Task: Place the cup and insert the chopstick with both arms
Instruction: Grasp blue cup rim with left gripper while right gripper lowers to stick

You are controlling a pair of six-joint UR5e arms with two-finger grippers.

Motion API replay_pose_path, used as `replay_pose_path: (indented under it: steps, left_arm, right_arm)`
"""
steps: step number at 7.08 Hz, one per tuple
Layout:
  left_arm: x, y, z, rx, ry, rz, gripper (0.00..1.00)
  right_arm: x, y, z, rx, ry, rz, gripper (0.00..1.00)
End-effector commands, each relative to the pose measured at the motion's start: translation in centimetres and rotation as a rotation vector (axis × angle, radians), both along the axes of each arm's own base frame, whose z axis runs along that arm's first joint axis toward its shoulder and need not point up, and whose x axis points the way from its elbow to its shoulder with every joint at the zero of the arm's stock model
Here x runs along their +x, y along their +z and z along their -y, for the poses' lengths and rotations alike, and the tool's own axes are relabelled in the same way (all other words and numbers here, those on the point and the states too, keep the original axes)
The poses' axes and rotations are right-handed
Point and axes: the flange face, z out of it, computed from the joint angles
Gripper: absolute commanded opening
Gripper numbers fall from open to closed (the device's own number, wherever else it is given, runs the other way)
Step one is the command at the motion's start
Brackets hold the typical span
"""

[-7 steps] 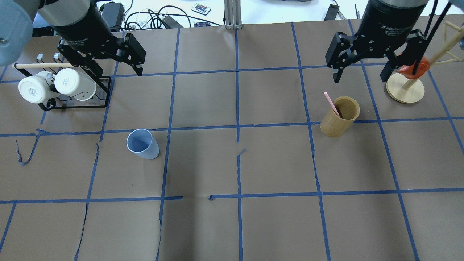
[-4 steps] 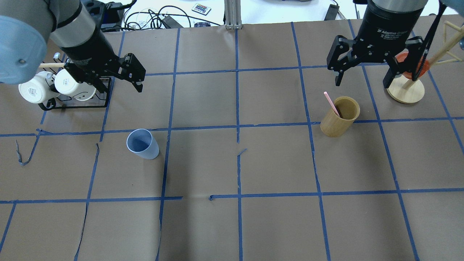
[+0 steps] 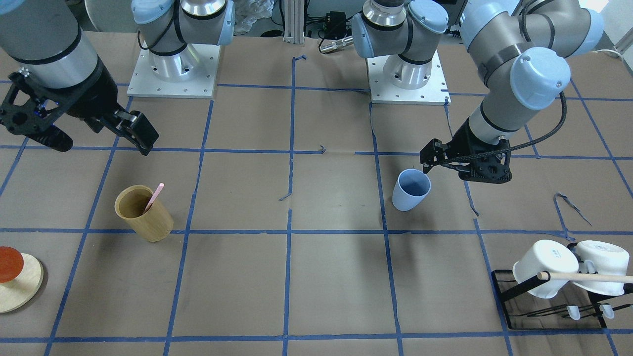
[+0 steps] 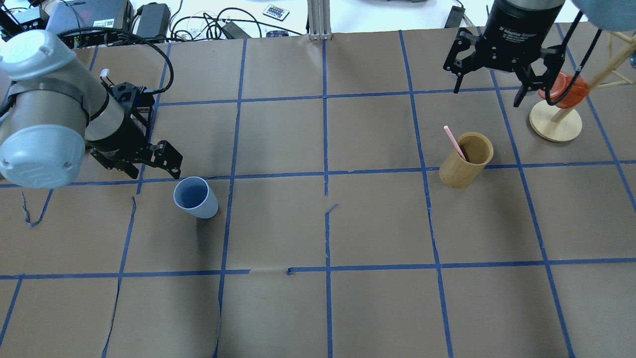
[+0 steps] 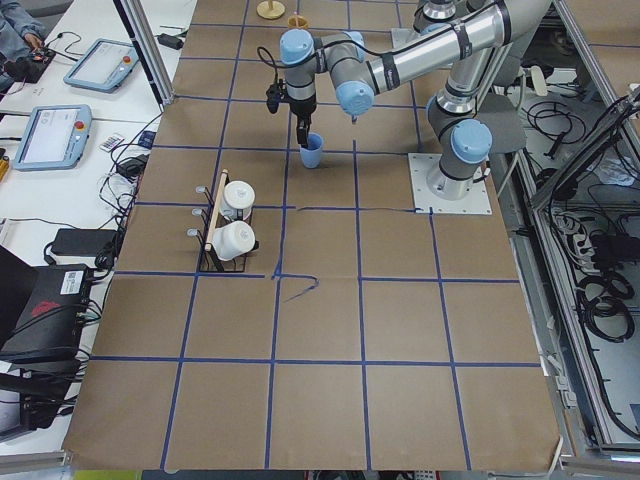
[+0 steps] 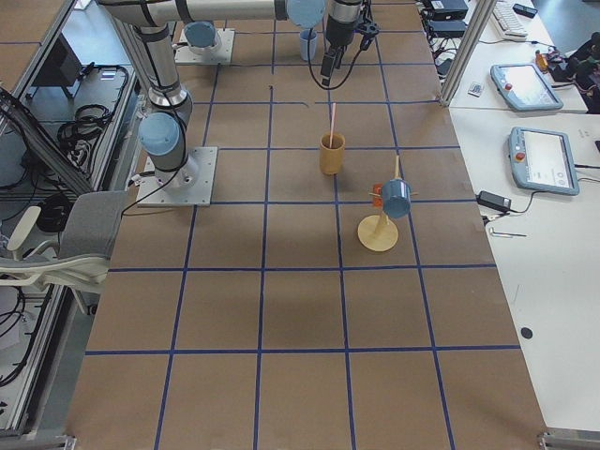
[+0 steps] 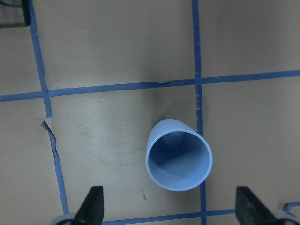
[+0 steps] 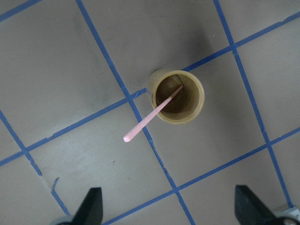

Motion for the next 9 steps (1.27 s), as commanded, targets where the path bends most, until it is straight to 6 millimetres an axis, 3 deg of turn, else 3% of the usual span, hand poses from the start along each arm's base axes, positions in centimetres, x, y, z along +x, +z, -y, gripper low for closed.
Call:
replay_pose_path:
  steps: [1, 3, 4, 6, 7, 8, 9]
  left_arm:
    - [0.4, -2.5, -0.8, 0.034, 0.010, -0.011, 1.00]
    - [0.6, -4.2, -0.2, 0.046, 0.008, -0.009, 0.94]
    - [0.6, -5.0, 0.3, 0.039, 0.012, -0.012, 0.94]
    - [0.4, -6.0, 0.7, 0.040, 0.026, -0.011, 0.93]
    - [0.3, -6.7, 0.5, 0.060, 0.040, -0.017, 0.86]
    - [0.2, -7.2, 0.2, 0.075, 0.039, -0.017, 0.55]
    - [0.1, -7.7, -0.2, 0.087, 0.040, -0.021, 0.40]
  right_arm:
    - [-0.5, -4.1, 3.0, 0.038, -0.185, 0.014, 1.00]
    - [-1.2, -7.8, 5.0, 0.111, -0.349, 0.116, 1.00]
    - [-3.7, -9.1, 5.7, 0.143, -0.408, 0.142, 1.00]
    - [-6.6, -13.5, 3.9, 0.239, -0.491, 0.201, 0.97]
    - [-6.5, -14.7, 3.3, 0.269, -0.511, 0.234, 0.96]
    - [-5.8, -14.7, 3.4, 0.278, -0.545, 0.286, 0.95]
    - [-5.5, -14.6, 3.5, 0.278, -0.556, 0.323, 0.95]
